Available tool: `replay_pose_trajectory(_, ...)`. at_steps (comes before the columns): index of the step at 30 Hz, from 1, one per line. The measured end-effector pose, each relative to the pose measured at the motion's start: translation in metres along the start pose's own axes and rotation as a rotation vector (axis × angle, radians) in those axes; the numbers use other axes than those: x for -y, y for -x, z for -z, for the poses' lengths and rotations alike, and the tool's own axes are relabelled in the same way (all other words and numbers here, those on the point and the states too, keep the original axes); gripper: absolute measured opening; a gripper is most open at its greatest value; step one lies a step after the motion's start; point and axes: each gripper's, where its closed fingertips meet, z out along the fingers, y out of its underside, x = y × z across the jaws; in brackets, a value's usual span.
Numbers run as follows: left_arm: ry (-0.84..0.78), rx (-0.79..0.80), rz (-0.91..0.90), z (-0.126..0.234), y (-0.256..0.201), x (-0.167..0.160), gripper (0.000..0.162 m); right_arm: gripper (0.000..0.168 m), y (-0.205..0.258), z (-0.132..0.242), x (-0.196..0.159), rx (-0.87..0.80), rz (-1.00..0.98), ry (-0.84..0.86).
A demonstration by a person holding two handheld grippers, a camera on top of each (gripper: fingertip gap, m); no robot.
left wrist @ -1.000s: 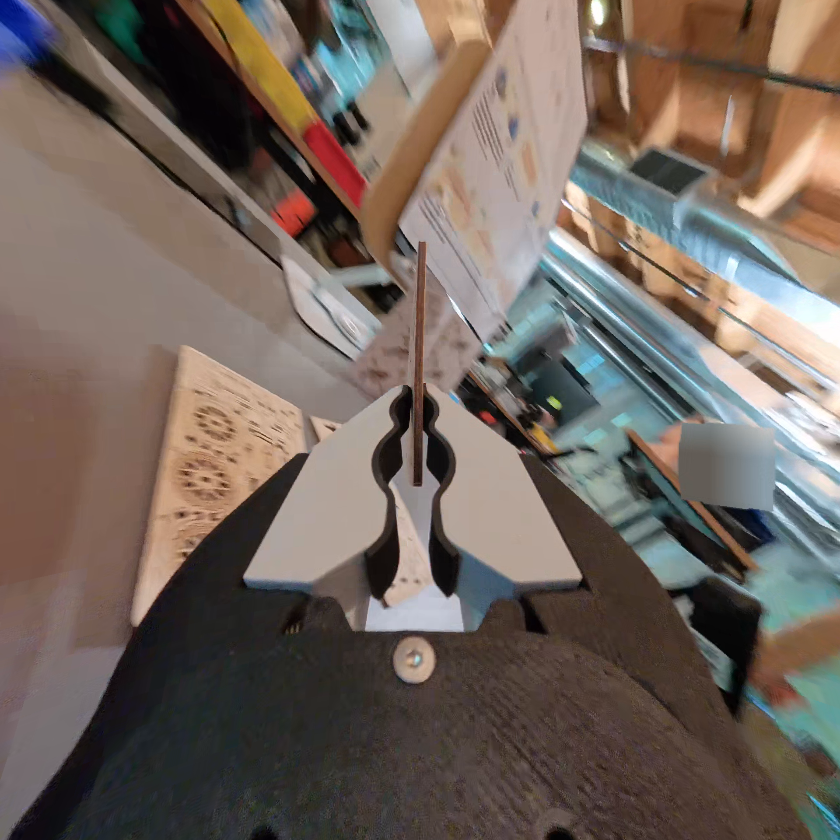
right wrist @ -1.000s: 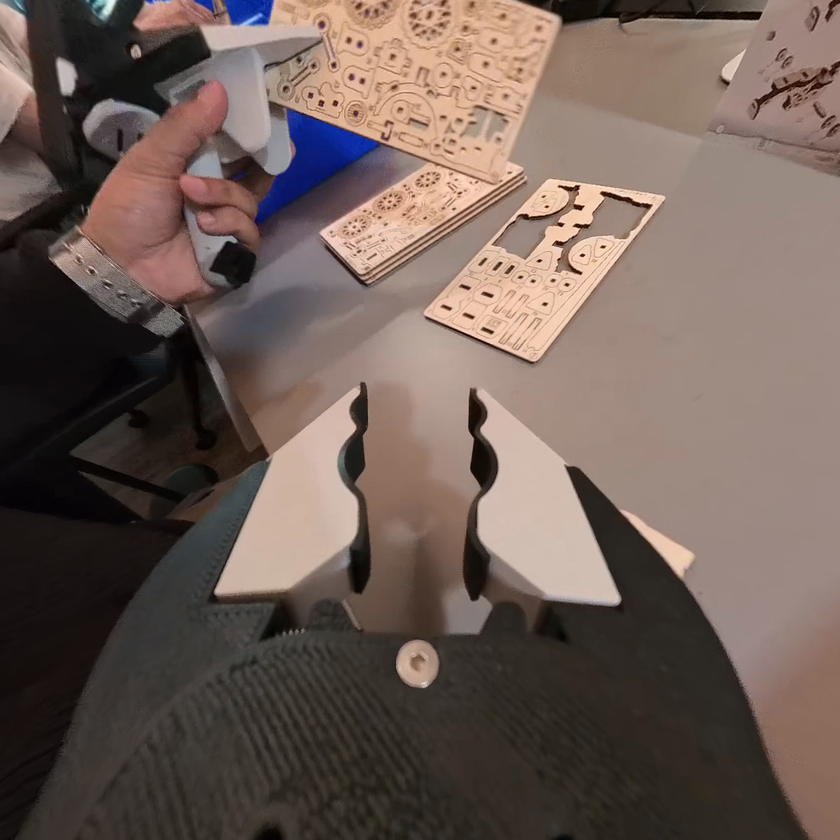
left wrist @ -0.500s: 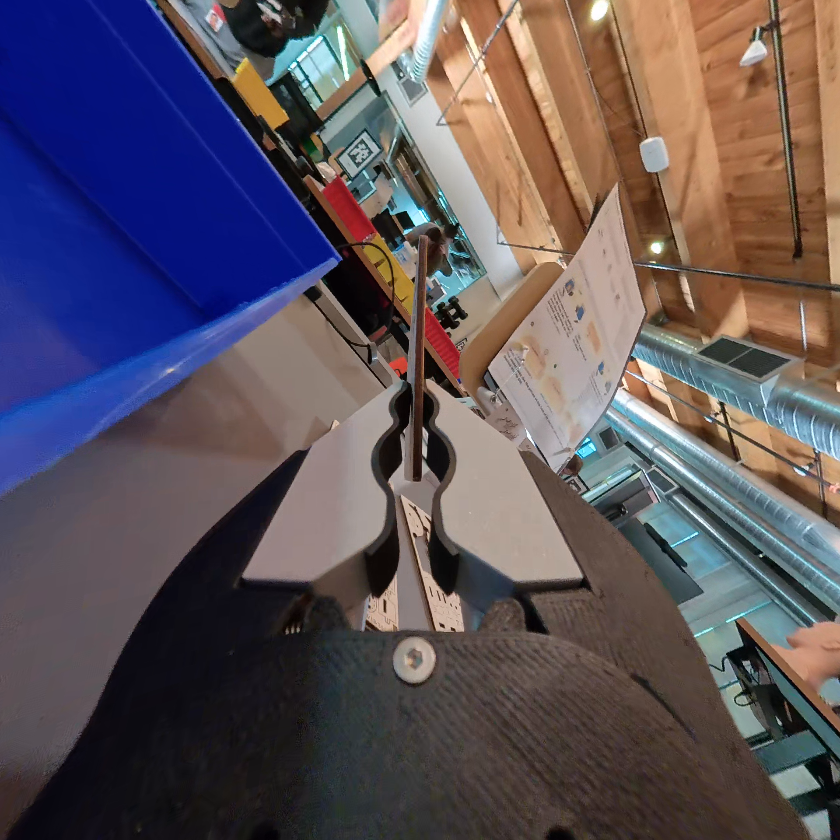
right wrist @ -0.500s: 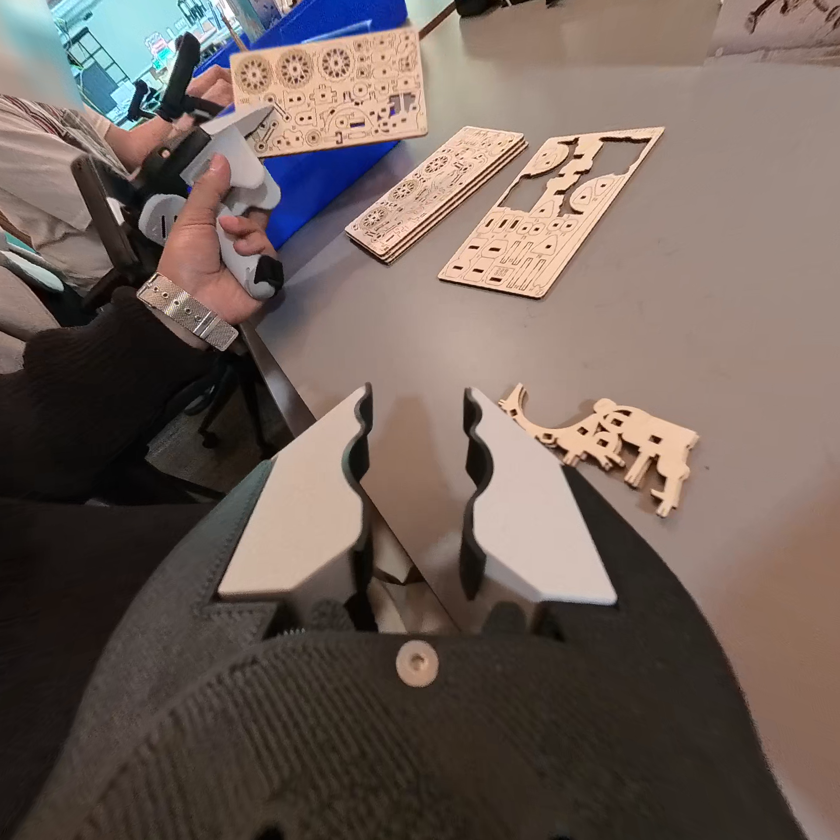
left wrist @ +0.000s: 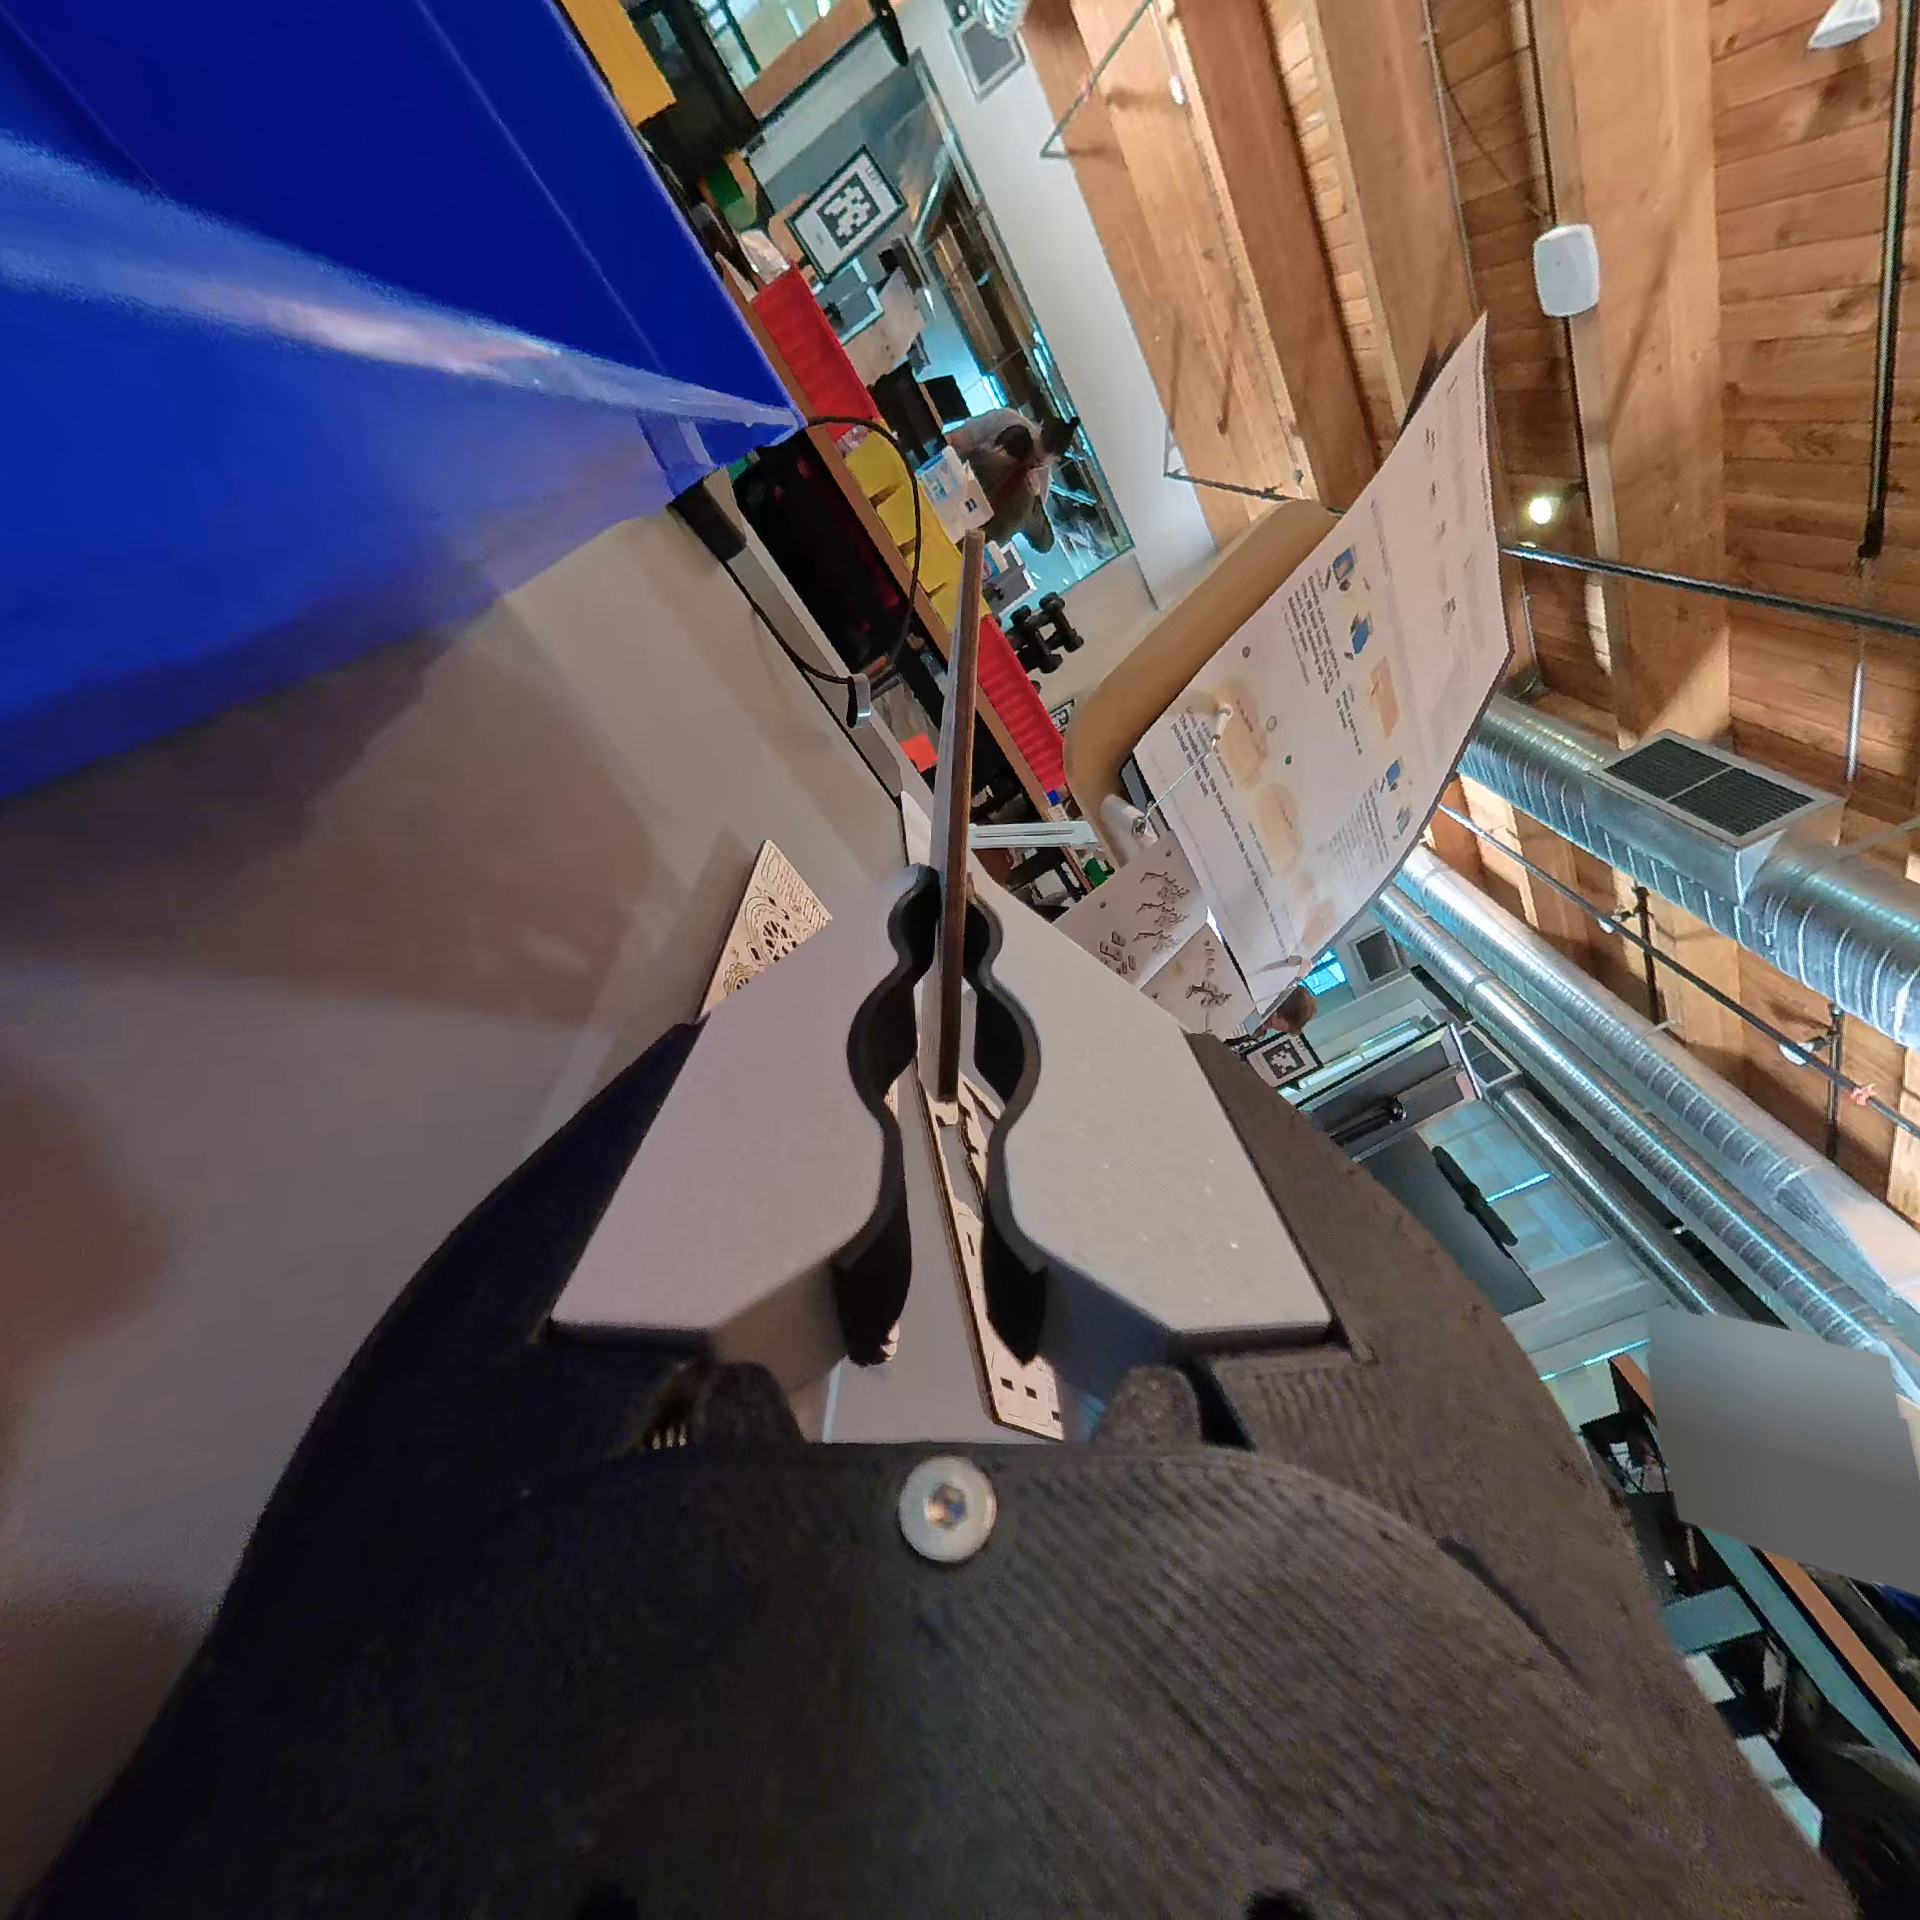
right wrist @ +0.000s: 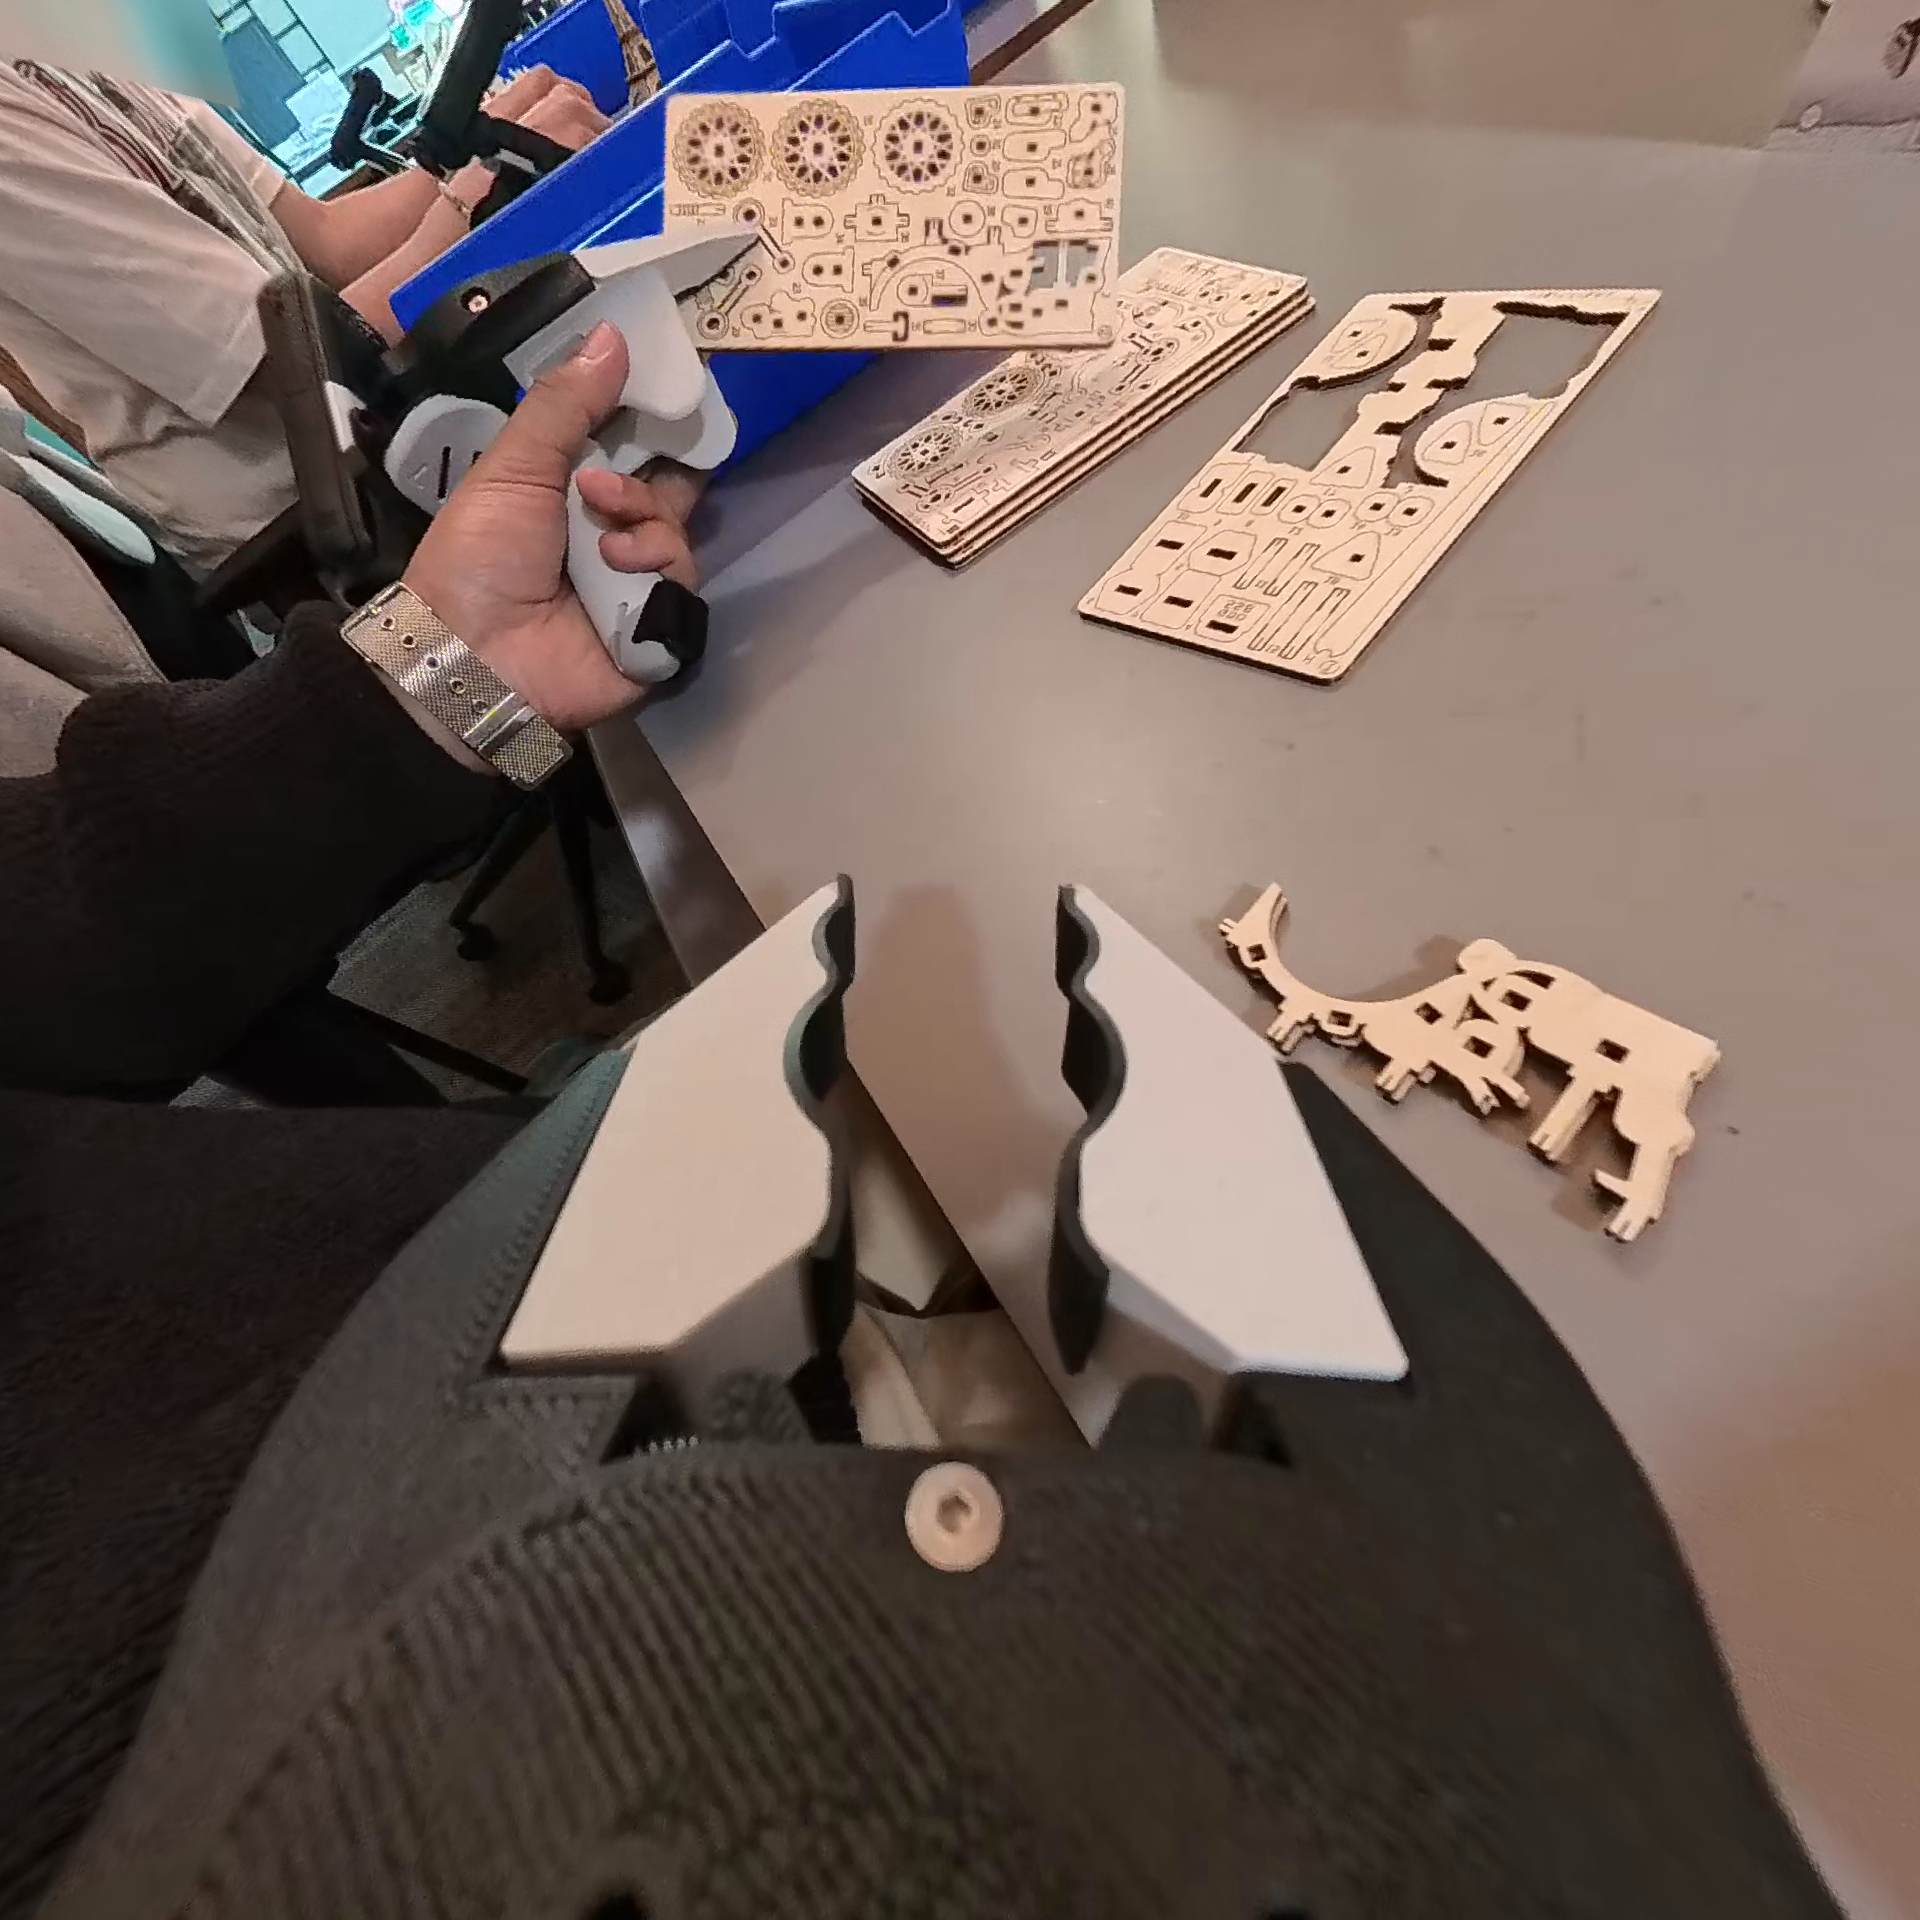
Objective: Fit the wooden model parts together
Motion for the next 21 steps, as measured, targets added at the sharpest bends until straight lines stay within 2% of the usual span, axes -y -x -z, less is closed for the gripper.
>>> replay_pose_trajectory(5,0.037,0.007,0.061,-0.001,0.004,-0.01,0.002,0.038,-0.001,0.0,-0.002,-0.003,-0.001,0.006)
replay_pose_trajectory(11,0.055,-0.004,0.045,-0.002,-0.004,-0.018,0.002,0.038,-0.002,-0.001,-0.003,0.001,-0.002,0.011)
replay_pose_trajectory(15,0.111,0.052,-0.003,-0.004,0.002,-0.029,0.002,0.038,-0.004,0.0,-0.002,0.006,-0.017,0.008)
replay_pose_trajectory(21,0.131,0.095,-0.056,-0.001,0.003,-0.029,0.004,0.038,-0.007,0.001,-0.002,0.006,-0.032,0.006)
